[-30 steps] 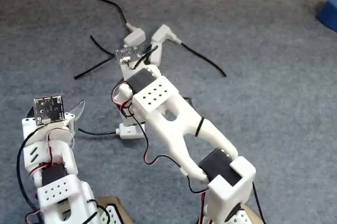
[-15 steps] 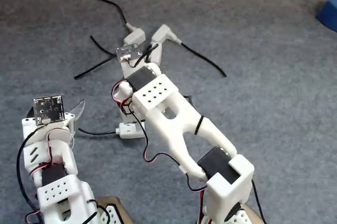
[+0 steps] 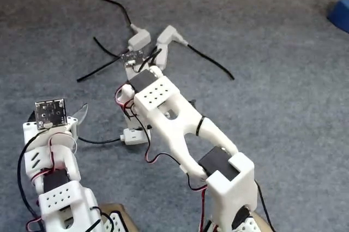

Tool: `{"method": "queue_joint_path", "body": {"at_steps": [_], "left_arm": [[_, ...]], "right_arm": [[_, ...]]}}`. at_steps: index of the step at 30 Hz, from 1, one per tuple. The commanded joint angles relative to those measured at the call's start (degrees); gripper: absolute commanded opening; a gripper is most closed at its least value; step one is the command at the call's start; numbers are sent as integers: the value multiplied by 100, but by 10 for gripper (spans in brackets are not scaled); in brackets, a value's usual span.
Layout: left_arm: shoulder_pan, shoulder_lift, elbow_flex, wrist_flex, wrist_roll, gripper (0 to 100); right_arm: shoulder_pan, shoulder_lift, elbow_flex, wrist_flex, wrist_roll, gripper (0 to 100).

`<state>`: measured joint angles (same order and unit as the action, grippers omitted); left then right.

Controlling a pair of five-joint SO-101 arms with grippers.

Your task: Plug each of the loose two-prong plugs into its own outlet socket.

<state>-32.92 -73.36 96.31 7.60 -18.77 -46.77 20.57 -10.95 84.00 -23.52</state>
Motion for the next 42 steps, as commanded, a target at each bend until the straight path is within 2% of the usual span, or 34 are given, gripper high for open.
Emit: {"method": "queue_joint_path", "body": {"at_steps": [1,10,13,16,21,23,25,27,31,35,39,42], "left_arm": [[-40,-13,101,97,44,432],[-31,-22,110,97,18,432],[-22,-22,110,97,-290,432],[-48,-13,110,97,-352,432],[-22,-57,110,281,-360,432],[-22,-57,110,343,-360,432],[-13,-57,110,413,-360,432],[31,-57,110,527,-360,432],[259,-57,110,818,-360,432],[576,-57,-40,1415,-352,432],[1165,-4,-1059,3051,-396,432],[1499,13,-2308,4369,-501,432]], "right_arm": [[101,40,-75,22,9,6],[84,277,-66,-171,44,6],[110,198,-268,40,105,17],[119,-189,-998,488,791,120],[224,-541,-2316,1481,1152,475],[365,-602,-2712,1719,1257,582],[664,-796,-2730,1710,1284,622],[1007,-1033,-2747,1701,1319,615],[2273,-1385,-3108,1701,1503,609],[3327,-1385,-2888,1701,1723,609],[3846,-1385,-1640,1411,1934,609],[3978,-1473,101,681,2382,608]]}}
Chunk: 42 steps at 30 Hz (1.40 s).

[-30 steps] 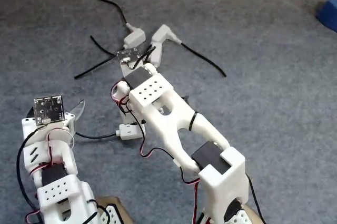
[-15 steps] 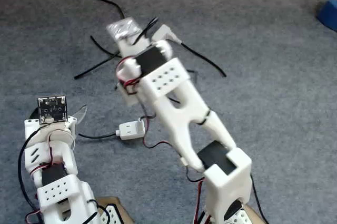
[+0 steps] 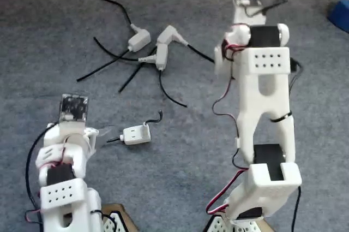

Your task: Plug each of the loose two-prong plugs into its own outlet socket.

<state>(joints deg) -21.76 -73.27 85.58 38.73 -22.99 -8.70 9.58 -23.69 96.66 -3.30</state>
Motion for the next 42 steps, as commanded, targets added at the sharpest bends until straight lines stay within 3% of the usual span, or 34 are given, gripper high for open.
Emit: {"method": "queue_joint_path", "body": {"at_steps": [1,5,9,12,16,20,25,29,42], "left_arm": [[593,22,-1675,1688,-88,432],[1895,866,-3389,3358,-431,432],[2835,2695,-4919,4668,-756,431],[3125,4057,-5771,5284,-862,415],[3020,5516,-6571,5591,-1688,296],[2853,6651,-7196,5600,-2136,222],[2782,7653,-7495,5600,-2875,264],[2835,8031,-7451,5389,-2936,274],[3064,8119,-6325,3701,-2936,277]], "right_arm": [[215,-462,1974,-954,492,606],[321,-1446,4479,-2703,730,605],[198,-2809,6695,-3767,1143,605],[163,-3670,7644,-3978,1363,605],[163,-4462,8259,-4057,1574,605],[171,-4804,8453,-4084,1591,605],[338,-4831,8470,-3943,1547,605],[716,-4884,8444,-3855,1547,605],[725,-4884,8462,-3855,1547,605]]}}
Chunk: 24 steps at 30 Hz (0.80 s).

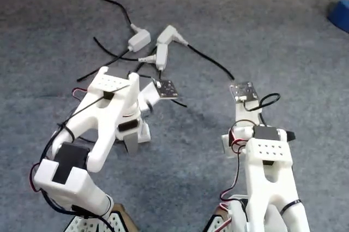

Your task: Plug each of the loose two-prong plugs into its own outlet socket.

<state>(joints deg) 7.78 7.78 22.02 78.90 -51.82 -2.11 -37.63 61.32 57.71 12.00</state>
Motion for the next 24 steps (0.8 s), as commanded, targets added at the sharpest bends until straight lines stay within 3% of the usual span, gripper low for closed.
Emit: {"method": "queue_joint_path", "body": {"at_steps": [1,9,20,24], "left_arm": [[110,13,13,-378,-53,278],[198,22,-655,-44,-53,278],[409,22,514,-747,-26,271],[400,22,558,-747,-44,161]], "right_arm": [[66,-163,-40,40,18,605],[57,-119,-40,40,18,605],[57,-119,-40,40,18,605],[57,-119,-31,40,18,605]]}}
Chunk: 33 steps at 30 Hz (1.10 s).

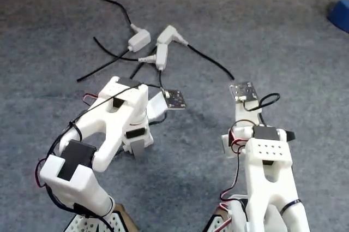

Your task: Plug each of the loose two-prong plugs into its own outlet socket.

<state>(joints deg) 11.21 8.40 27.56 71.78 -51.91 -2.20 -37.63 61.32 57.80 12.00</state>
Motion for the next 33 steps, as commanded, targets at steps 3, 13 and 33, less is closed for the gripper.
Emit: {"method": "queue_joint_path", "body": {"at_steps": [3,13,33], "left_arm": [[48,-57,-233,-26,-35,30],[-620,4,-2651,413,0,14],[-629,5262,-9701,563,88,132]], "right_arm": [[66,-119,-31,31,18,605],[-356,-154,251,-163,9,605],[-356,-163,277,-180,9,605]]}}
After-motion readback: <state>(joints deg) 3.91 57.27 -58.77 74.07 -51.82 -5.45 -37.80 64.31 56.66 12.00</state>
